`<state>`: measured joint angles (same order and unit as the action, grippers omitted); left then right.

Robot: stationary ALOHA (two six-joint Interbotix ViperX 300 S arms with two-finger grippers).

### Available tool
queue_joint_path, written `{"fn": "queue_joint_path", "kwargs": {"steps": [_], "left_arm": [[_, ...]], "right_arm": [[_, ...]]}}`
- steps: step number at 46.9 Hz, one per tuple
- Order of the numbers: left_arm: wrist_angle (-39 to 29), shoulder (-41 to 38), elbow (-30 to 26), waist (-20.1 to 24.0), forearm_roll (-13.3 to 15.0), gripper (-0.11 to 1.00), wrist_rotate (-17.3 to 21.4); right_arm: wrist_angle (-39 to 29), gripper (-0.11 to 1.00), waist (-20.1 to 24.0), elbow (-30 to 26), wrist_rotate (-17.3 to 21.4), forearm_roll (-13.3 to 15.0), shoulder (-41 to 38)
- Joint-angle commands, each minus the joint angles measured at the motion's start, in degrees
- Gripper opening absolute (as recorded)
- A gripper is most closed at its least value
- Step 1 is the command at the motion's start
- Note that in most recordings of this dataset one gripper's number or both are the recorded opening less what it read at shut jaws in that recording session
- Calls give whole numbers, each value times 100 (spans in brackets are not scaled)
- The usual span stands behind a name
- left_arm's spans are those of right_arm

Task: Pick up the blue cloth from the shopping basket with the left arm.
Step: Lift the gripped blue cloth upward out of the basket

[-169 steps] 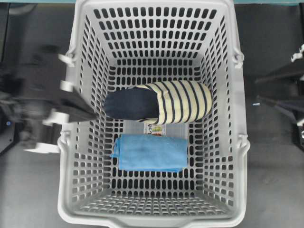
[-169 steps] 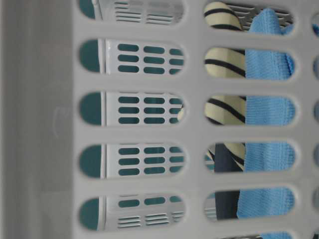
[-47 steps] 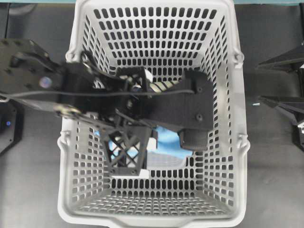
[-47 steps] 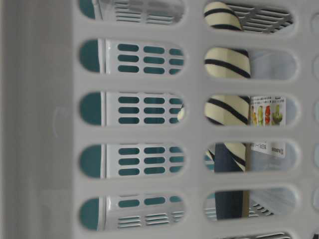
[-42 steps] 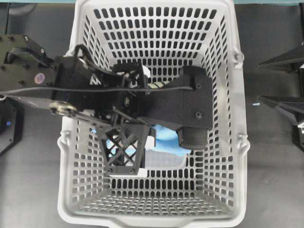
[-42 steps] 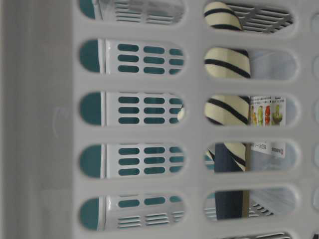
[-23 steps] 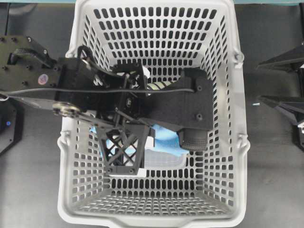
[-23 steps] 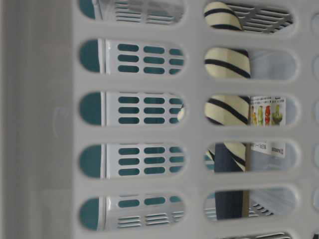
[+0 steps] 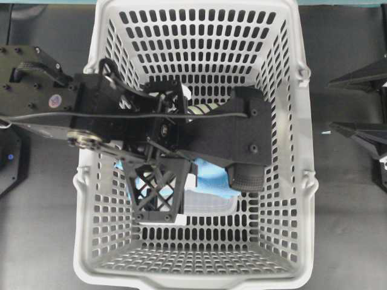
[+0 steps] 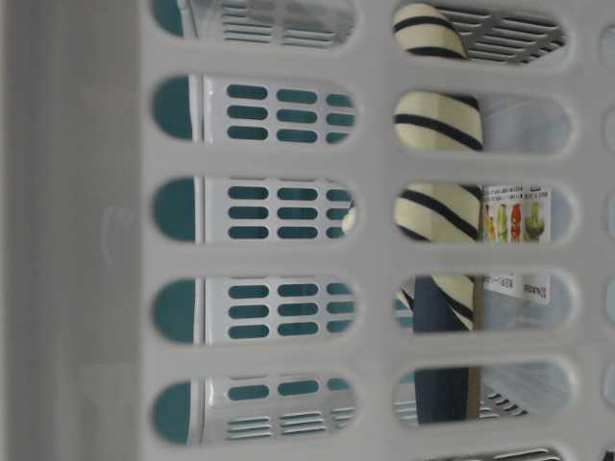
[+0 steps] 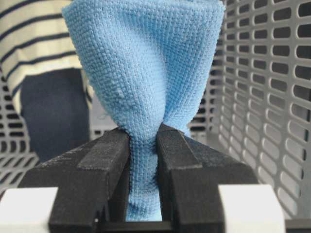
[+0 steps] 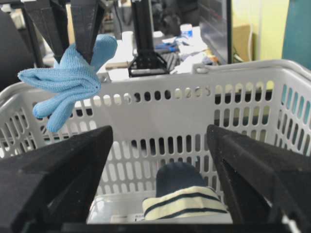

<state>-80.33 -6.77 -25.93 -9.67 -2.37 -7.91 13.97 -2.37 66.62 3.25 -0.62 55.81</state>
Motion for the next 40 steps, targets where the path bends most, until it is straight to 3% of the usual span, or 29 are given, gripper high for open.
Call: {"fn": "queue_joint_path", "kwargs": {"steps": [1, 40], "left_arm": [[26, 79, -123, -9, -18, 12, 9], [0, 70, 0, 9, -18, 12, 18]], "right_arm": [[70, 76, 9, -44, 9, -18, -18], [132, 76, 44, -53, 9, -18, 9]]}}
